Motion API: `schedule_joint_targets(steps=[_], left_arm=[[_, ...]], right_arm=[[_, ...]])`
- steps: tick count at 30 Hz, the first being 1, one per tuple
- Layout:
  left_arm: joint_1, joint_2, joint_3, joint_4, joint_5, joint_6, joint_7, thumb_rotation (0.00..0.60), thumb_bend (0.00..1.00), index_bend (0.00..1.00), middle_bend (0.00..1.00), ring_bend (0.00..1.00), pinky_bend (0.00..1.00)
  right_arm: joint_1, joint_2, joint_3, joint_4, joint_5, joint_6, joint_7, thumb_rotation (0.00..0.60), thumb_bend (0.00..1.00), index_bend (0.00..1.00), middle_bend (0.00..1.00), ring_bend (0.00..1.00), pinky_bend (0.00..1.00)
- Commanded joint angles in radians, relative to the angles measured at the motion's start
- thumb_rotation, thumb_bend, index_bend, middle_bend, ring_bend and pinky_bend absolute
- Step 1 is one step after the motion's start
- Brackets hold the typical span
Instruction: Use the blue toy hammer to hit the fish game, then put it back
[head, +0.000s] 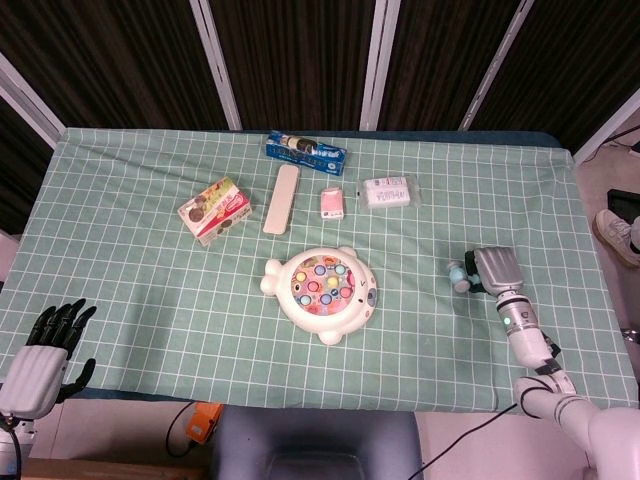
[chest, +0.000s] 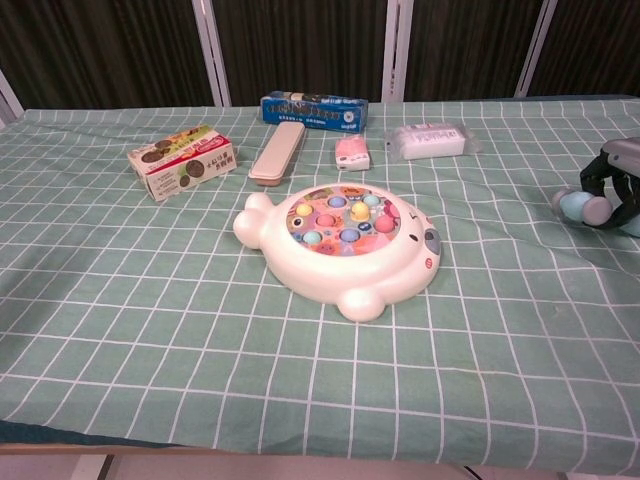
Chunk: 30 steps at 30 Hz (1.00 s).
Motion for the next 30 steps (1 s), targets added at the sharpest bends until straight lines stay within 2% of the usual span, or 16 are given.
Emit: schedule_joint_targets(steps=[1, 11, 30], left_arm=[[0.000, 0.000, 0.000, 0.000, 0.000, 0.000, 0.000, 0.600, 0.42, 0.00, 0.01, 0.00, 0.06], [0.000, -0.001, 0.000, 0.001, -0.001, 0.001, 0.000, 0.600, 0.41, 0.00, 0.01, 0.00, 0.06], [0.000, -0.003, -0.001, -0.001, -0.006, -0.001, 0.008, 0.600, 0.42, 0.00, 0.01, 0.00, 0.06]], right_arm=[[-0.001, 0.000, 0.007, 0.001, 0.000, -0.009, -0.002, 0.600, 0.42, 0.88, 0.70, 0.71, 0.71], [-0.006, -0.004, 0.030, 0.012, -0.002, -0.032, 0.005, 0.600, 0.39, 0.81, 0.69, 0.69, 0.69], [-0.005, -0.010, 0.057, 0.050, -0.017, -0.068, 0.042, 0.600, 0.35, 0.71, 0.62, 0.64, 0.64]])
